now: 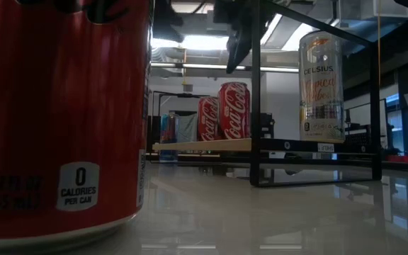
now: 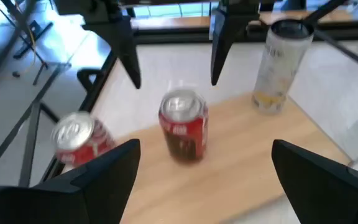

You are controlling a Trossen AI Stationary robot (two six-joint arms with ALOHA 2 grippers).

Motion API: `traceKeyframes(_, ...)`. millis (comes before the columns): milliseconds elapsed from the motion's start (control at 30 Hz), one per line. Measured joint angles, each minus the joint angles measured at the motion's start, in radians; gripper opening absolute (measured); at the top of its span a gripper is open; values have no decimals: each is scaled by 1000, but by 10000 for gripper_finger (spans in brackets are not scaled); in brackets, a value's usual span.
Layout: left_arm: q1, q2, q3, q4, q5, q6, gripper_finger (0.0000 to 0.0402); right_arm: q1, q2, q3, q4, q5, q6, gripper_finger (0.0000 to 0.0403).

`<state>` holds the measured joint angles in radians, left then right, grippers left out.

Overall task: Place canned beverage on shelf
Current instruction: Put the red white soda can on the shelf aligned with the other red white soda can

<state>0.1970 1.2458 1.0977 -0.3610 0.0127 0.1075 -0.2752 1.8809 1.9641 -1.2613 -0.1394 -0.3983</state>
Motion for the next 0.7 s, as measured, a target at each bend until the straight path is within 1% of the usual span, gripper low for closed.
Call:
traceKeyframes(133,-9,76,0,110,6,7,353,0,-4,83,-112,0,0,390)
traceKeyframes(267,-8,154,0,239,9,8,353,0,-50,94,-189,13,7,390)
traceKeyframes(467,7,254,0,410,9,31,353,0,-167,45,-188,66,63,390)
traceKeyframes(567,18,291,0,453,8,9,353,0,-227,2,-156,87,86,390)
traceKeyframes(700,26,337,0,479,8,-2,353,0,-309,-92,-82,103,113,390)
